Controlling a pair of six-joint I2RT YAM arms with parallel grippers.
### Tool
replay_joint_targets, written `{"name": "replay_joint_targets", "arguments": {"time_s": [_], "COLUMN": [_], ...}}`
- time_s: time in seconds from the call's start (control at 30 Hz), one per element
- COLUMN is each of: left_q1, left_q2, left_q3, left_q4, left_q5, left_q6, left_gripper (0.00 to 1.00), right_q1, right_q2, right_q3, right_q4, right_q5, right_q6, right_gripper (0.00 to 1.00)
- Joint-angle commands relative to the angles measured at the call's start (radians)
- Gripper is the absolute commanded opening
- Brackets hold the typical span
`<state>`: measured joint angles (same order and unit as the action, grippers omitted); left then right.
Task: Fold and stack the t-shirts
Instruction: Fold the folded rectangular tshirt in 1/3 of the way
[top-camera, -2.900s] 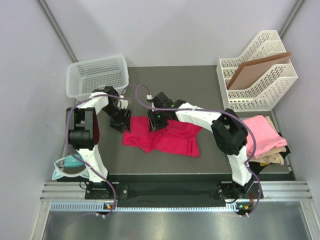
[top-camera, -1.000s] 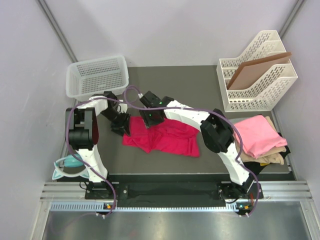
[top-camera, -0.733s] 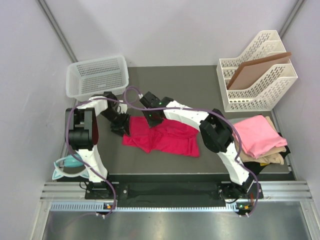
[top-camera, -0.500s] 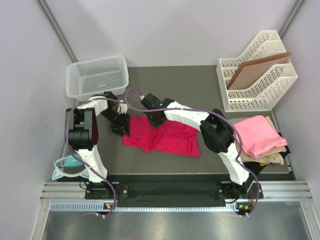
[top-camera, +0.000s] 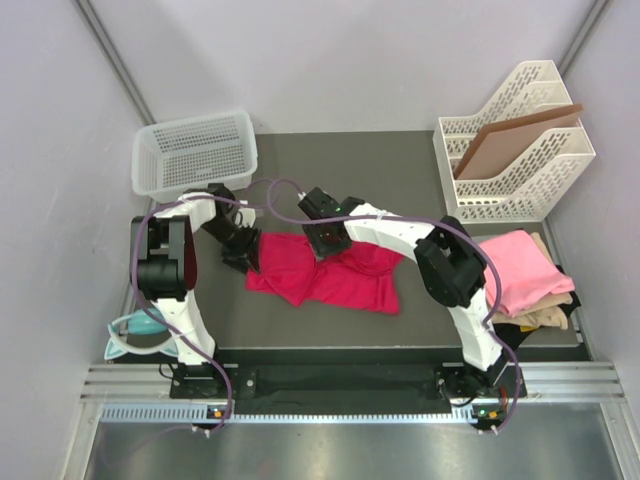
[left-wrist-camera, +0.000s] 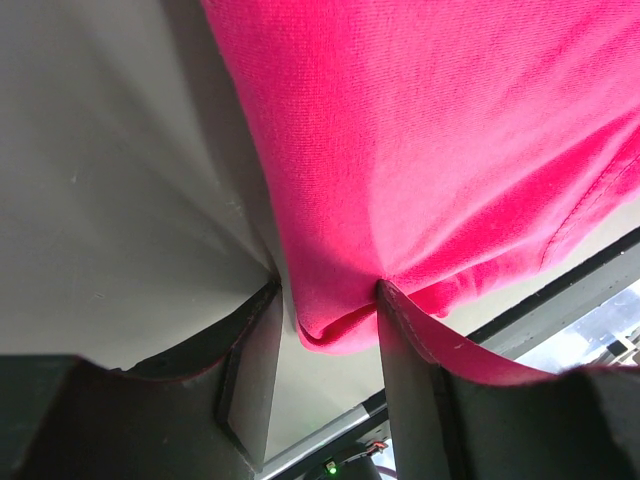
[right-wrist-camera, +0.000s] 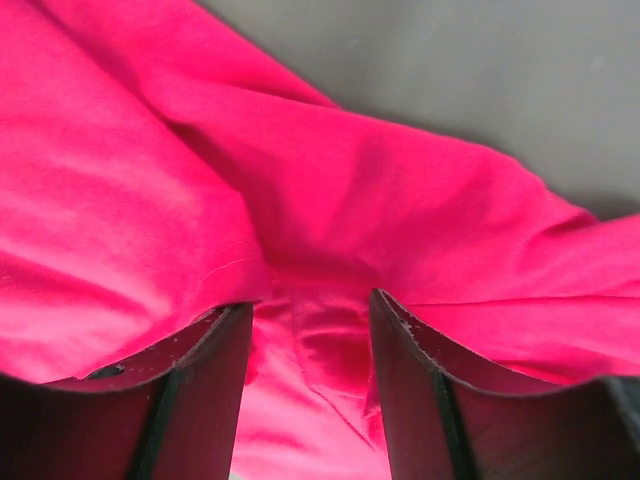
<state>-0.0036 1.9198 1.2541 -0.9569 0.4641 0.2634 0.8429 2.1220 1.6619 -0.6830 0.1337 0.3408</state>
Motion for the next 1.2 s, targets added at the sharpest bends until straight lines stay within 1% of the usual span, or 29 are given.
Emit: {"name": "replay_joint_targets", "arguments": {"time_s": [0.0,0.13,0.23,0.27,0.33,0.37,0.47,0.57,0.73,0.97,1.17], "left_q1": [-0.003,-0.003,-0.004,-0.004,-0.004,-0.003,0.021,0.021,0.024,0.025,0.027], "left_q2": [-0.035,-0.038,-0.039,-0.039,-0.041,-0.042,-0.042,-0.044,-0.044,-0.047,-0.05], "left_q3": [-0.016,-0.018,-0.021,-0.021,-0.022,-0.024,-0.022,-0.022,-0.024,-0.021,-0.021], "left_q4": [0.012,0.012,0.012,0.014,0.014,0.014,0.012,0.01,0.012,0.009,0.006], "left_q5": [-0.004,-0.008,-0.007,-0.008,-0.005,-0.007,-0.007,-0.007,-0.007,-0.002,0.001], "left_q6": [0.023,0.022,0.022,0.022,0.022,0.022,0.022,0.023,0.023,0.025,0.025], "left_gripper": [0.48,0.48,0.48,0.48,0.48,0.48,0.48,0.47,0.47,0.47,0.47], "right_q1": [-0.015,-0.021,-0.016,-0.015,-0.013,-0.013,-0.007,-0.007,0.004,0.004,-0.005], "right_q2": [-0.077,-0.092,-0.102,-0.103,-0.12,-0.12,-0.112,-0.093,-0.08,-0.062,-0.03], "right_q3": [0.007,0.048,0.09,0.096,0.093,0.091,0.079,0.058,0.042,0.045,0.026], "right_q4": [-0.009,-0.016,-0.01,0.0,0.052,0.065,0.106,0.117,0.111,0.056,0.074], "right_q5": [0.072,0.076,0.026,-0.032,-0.101,-0.167,-0.244,-0.267,-0.246,-0.109,-0.112], "right_q6": [-0.023,-0.025,-0.011,0.0,0.018,0.039,0.061,0.069,0.06,0.006,-0.003], "right_gripper": [0.51,0.51,0.5,0.5,0.5,0.5,0.5,0.5,0.5,0.51,0.5]}}
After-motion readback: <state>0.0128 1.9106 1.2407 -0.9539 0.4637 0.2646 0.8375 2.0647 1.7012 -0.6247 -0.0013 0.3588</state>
